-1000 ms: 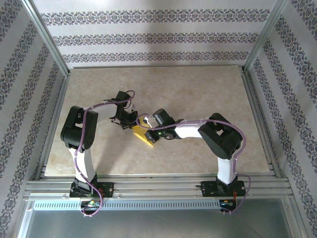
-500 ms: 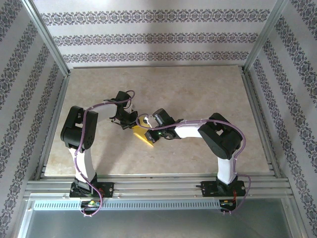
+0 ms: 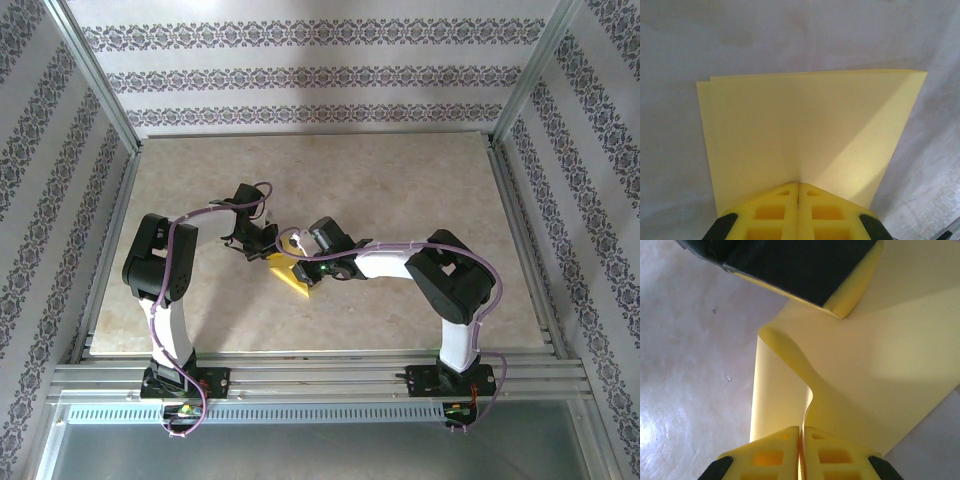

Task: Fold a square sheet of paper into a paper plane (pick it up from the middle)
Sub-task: Third fold the triangle at the center of the table.

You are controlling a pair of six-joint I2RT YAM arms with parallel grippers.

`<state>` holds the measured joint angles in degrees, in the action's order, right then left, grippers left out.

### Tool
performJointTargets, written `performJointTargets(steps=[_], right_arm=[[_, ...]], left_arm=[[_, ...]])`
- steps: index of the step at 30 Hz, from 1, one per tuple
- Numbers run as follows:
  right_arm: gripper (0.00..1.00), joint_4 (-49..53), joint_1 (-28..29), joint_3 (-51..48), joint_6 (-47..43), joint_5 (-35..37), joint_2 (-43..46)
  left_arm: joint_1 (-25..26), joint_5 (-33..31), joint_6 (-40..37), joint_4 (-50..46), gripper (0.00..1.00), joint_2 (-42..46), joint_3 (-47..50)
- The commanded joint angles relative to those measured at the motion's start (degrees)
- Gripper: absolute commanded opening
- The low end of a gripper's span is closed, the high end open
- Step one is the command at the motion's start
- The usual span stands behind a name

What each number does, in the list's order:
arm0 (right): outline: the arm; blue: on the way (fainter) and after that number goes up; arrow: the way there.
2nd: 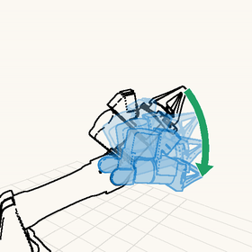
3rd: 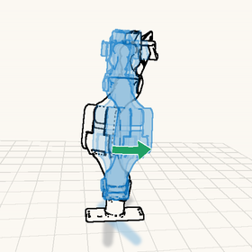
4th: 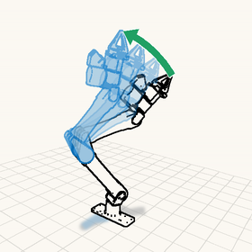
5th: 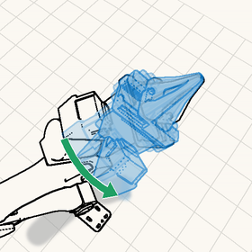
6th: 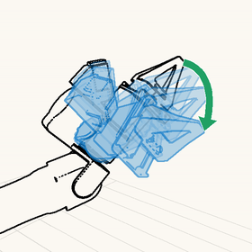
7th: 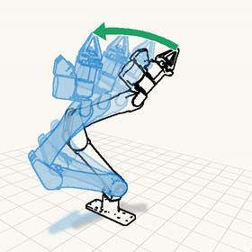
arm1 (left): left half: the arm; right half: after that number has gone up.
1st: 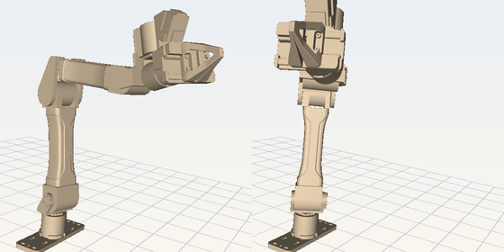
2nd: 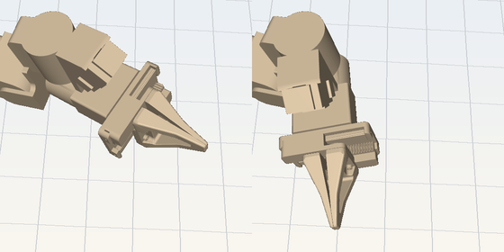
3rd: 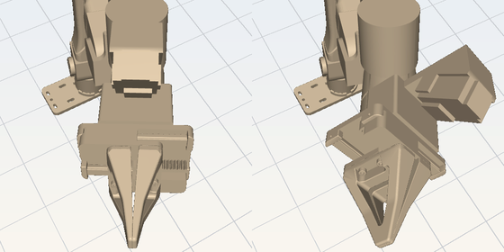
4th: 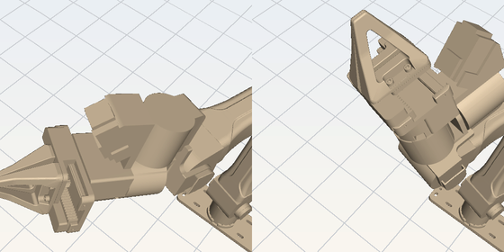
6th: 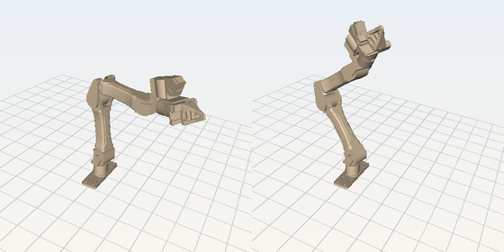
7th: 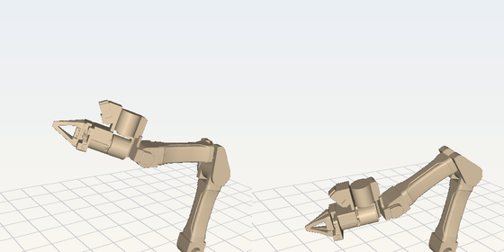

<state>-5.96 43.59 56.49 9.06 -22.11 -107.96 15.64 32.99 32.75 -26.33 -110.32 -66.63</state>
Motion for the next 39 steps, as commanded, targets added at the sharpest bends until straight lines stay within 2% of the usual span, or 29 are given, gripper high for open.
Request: performJointTargets(steps=[1, 35, 39], right_arm=[[0.11, 0.6, -0.5, -0.5, -0.4, 0.5, 0.1], [0.11, 1.0, -0.5, -0.6, -0.4, 1.7, -3.2], [0.11, 1.3, -0.5, -0.7, -0.4, 1.9, -3.5]], left_arm=[[0.0, -0.6, -0.5, -1.6, 0.03, -2.2, 0.6], [0.0, -0.1, 0.1, -1.2, 0.03, -1.9, 0.6], [0.0, 0.0, 0.9, -1.5, 0.04, 0.2, 0.1]])
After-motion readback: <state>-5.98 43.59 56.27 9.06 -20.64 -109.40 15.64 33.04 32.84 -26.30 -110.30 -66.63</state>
